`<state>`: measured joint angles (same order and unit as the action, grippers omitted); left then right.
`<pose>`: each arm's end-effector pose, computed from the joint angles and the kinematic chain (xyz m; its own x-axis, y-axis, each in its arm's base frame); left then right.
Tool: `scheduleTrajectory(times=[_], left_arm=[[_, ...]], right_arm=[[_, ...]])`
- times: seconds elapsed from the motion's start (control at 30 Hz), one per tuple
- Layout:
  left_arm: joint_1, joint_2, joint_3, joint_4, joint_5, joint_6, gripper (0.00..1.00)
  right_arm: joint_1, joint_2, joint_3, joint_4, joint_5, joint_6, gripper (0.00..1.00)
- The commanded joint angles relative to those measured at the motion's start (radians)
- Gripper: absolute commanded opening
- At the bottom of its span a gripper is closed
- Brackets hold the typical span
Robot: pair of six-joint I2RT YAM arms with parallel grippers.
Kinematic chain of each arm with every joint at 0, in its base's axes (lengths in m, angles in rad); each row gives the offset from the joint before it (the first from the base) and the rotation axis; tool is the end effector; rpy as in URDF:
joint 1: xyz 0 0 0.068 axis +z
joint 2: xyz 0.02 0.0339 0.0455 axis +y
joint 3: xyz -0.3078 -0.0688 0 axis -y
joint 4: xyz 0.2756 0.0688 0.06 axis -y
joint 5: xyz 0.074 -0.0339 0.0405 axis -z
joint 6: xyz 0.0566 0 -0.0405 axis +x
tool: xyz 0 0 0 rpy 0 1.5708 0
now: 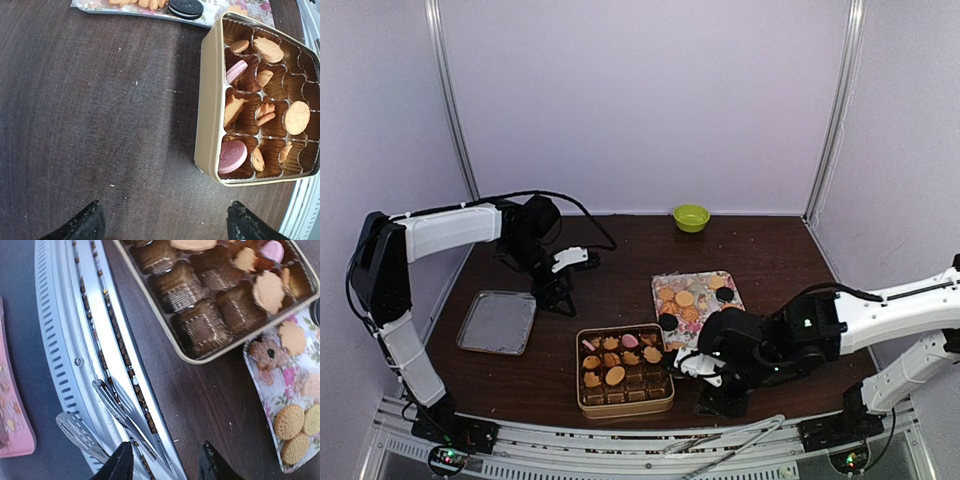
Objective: Pack the cookies
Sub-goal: Pick up the clamp from the corner of the board.
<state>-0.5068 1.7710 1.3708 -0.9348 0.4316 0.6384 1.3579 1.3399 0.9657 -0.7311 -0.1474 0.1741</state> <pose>0.3275 -0.2089 0.2411 -0.3690 0.8240 -0.4300 0.9292 0.3184 -0.1874 0.0524 0.2817 0.2521 -0.3558 -0.8352 -0.4193 -0.9332 0.2937 0.2070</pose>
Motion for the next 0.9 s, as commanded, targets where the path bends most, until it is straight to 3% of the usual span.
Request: scheduleTrajectory(times=[0.0,0.2,0.4,0.67,0.77,0.87], left_arm=[[-0.012,-0.002,0.017,0.021,0.036,-0.007,0.87],[-0.012,-0.042,-0.037,0.022,0.007,0.011,0.88],[-0.006,-0.079,-0.07,0.022,-0.022,0.015,0.9],[0.023,-0.14,-0.068,-0.018,-0.055,0.022,0.93],[0.039,-0.159,-0.06,-0.039,-0.065,0.028,0.93],[0.049,-0.186,-0.053,-0.059,-0.07,0.034,0.93]], right_arm=[[0.022,0.136,0.104,-0.047,-0.081,-0.202,0.45],[0.055,0.261,0.147,-0.034,-0.113,-0.294,0.44],[0.09,0.236,0.083,0.051,-0.124,-0.29,0.43],[0.144,0.316,0.048,0.088,-0.085,-0.309,0.42],[0.146,0.339,0.059,0.083,-0.043,-0.326,0.34],[0.146,0.349,0.066,0.081,0.0,-0.345,0.17]])
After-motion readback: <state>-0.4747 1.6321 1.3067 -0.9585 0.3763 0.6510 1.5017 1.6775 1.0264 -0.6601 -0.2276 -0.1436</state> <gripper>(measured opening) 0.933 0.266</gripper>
